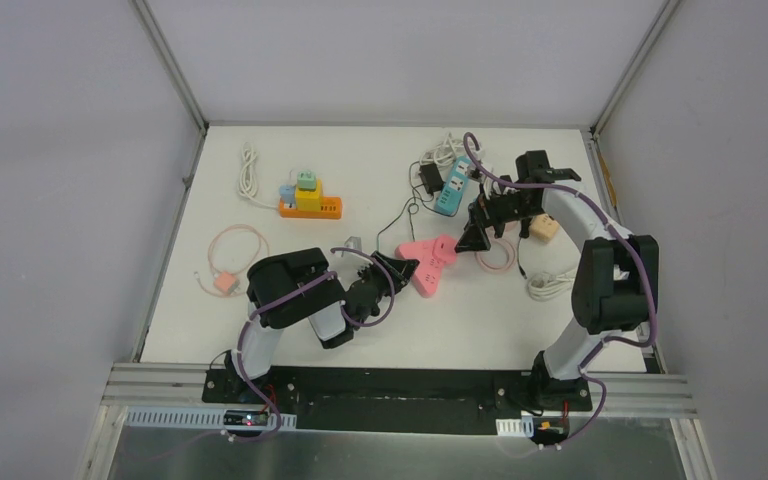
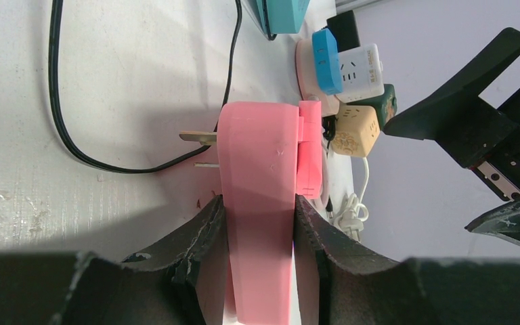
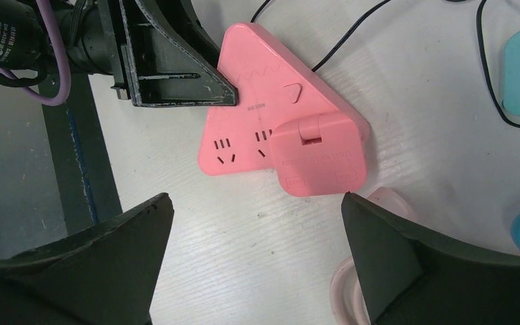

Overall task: Pull the plug off the socket
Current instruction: Remove the plug from the socket.

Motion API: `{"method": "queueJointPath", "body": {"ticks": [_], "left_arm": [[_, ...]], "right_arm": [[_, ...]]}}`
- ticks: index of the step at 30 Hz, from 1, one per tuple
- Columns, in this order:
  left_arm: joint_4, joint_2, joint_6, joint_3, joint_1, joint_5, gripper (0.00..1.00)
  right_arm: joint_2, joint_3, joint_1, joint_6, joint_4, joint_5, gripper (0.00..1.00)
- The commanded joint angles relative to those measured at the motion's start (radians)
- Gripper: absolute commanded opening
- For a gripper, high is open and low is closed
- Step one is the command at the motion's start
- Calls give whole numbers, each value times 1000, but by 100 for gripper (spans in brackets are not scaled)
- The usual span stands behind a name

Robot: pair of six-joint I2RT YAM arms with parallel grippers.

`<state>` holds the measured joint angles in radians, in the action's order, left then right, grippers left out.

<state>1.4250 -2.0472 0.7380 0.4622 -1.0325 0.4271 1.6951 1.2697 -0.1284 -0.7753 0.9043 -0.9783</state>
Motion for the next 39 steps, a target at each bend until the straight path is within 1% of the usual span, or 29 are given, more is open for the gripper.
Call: {"method": "queueJointPath", "body": {"ticks": [1, 17, 28, 30, 35, 39], "left_arm": [[-102, -41, -99, -36, 1, -33, 0], [-80, -32, -109, -48, -1, -37, 0], [-59, -36, -115, -51, 0, -50, 0], [-53, -38, -119, -52, 1, -55, 0], [-28, -48, -136, -53, 0, -67, 0], [-7, -62, -142, -50, -1, -74, 0]], "right_arm": [[6, 39, 5, -14, 7, -19, 100], [40, 46, 5, 1, 6, -27, 100], [93, 26, -4, 137, -112, -3, 99], [106, 17, -17, 187, -159, 21, 99], [126, 14, -42, 300, -277, 148, 99], [137, 13, -41, 323, -307, 187, 99]]}}
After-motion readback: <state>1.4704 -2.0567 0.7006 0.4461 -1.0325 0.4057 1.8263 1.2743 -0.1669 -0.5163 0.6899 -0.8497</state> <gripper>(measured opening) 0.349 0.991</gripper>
